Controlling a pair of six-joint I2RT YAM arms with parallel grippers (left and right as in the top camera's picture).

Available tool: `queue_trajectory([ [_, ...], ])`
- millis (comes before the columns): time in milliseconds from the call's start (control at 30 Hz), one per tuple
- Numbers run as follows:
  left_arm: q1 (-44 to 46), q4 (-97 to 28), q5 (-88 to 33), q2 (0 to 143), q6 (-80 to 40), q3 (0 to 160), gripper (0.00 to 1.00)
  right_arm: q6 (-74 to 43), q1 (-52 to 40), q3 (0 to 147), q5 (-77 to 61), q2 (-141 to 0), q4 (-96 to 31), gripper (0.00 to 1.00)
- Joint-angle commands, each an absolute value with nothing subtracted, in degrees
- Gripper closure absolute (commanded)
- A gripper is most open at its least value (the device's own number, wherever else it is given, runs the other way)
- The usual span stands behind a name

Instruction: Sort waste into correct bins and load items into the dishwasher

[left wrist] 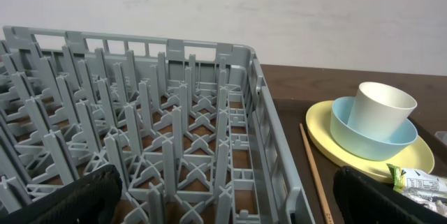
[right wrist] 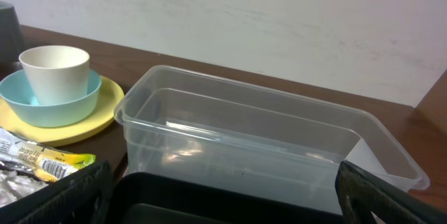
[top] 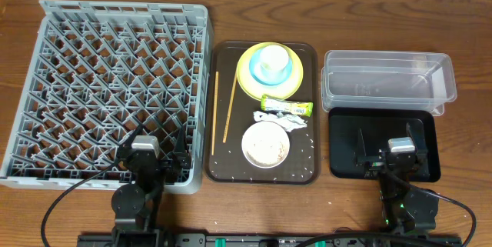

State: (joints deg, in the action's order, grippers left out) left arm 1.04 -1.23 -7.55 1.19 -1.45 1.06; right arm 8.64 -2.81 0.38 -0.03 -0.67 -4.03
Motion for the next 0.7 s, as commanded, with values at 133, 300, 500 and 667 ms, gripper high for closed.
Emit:
queue_trajectory([
  [133, 1.2, -3.4, -8.5, 1.3, -1.3, 0.2, 0.02, 9.3, -3.2, 0.3, -0.3, -0.4, -4.3, 0.01],
  [300, 1.2, -3.4, -8.5, 1.3, -1.3, 0.2, 0.02, 9.3, -3.2, 0.3, -0.3, -0.4, -4.3, 0.01],
  [500, 1.2, -3.3, -8.1, 1.3, -1.1, 0.2, 0.02, 9.3, -3.2, 0.3, -0.3, -0.4, -4.3, 0.01],
  [667, 1.2, -3.4, -6.8, 1.3, -1.1, 0.2, 0.02, 9.3, -3.2, 0.3, -0.3, -0.4, -4.3, 0.01],
])
